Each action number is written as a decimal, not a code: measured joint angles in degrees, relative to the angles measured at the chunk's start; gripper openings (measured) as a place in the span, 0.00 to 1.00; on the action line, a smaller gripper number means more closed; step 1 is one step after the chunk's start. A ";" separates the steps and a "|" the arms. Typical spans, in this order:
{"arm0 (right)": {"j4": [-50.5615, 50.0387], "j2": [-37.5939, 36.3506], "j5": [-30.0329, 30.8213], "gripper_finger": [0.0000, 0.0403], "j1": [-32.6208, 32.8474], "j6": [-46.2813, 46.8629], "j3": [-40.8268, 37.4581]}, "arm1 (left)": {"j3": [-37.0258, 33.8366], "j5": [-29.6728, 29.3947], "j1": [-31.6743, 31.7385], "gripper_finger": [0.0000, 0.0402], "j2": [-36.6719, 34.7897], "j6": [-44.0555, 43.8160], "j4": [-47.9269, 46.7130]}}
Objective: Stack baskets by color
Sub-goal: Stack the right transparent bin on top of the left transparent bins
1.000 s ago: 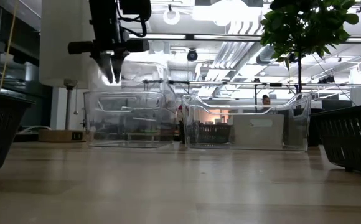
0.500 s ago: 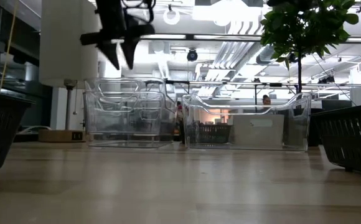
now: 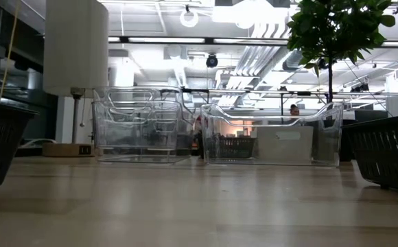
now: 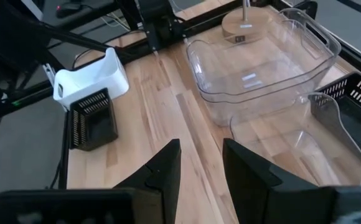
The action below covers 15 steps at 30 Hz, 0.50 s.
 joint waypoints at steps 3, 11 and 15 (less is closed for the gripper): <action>0.43 0.13 0.24 0.27 0.00 0.02 0.00 | -7.79 -4.04 -7.42 0.45 -4.38 -1.11 8.10; 0.47 1.79 0.98 0.27 0.00 0.44 -0.02 | -32.56 -17.72 -21.20 0.45 -8.89 -2.57 35.52; 1.05 3.32 0.95 0.29 -0.01 0.43 -0.02 | -36.24 -16.11 -22.13 0.45 -8.93 0.92 40.78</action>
